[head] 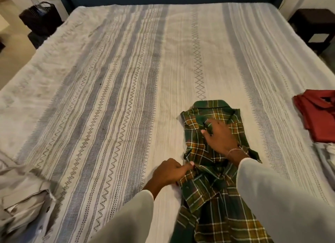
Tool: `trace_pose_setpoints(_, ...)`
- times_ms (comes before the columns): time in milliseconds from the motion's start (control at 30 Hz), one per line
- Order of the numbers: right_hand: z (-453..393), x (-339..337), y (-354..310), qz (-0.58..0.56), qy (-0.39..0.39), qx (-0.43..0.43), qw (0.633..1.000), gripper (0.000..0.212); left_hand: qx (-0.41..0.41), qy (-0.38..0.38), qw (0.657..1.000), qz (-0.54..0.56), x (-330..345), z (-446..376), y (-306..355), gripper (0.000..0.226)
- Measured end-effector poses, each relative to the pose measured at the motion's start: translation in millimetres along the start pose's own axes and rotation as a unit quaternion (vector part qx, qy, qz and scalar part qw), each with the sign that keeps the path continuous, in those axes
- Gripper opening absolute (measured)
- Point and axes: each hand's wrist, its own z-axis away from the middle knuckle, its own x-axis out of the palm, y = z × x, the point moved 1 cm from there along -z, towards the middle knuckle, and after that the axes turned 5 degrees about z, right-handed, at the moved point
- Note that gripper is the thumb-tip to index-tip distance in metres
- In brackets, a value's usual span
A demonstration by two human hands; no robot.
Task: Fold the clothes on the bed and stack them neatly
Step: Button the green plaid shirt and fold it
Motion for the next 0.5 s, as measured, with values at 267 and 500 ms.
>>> trace_pose_setpoints(267,-77.4,19.7,-42.4,0.003,-0.068,-0.085,0.994,0.051,0.025,0.133,0.978,0.157,-20.9,-64.3,27.1,0.027)
trace_pose_setpoints(500,-127.5,26.1,-43.7,-0.007,-0.149,-0.111,0.983,0.025,0.017,0.029,0.959,0.282,-23.8,-100.4,9.4,0.036)
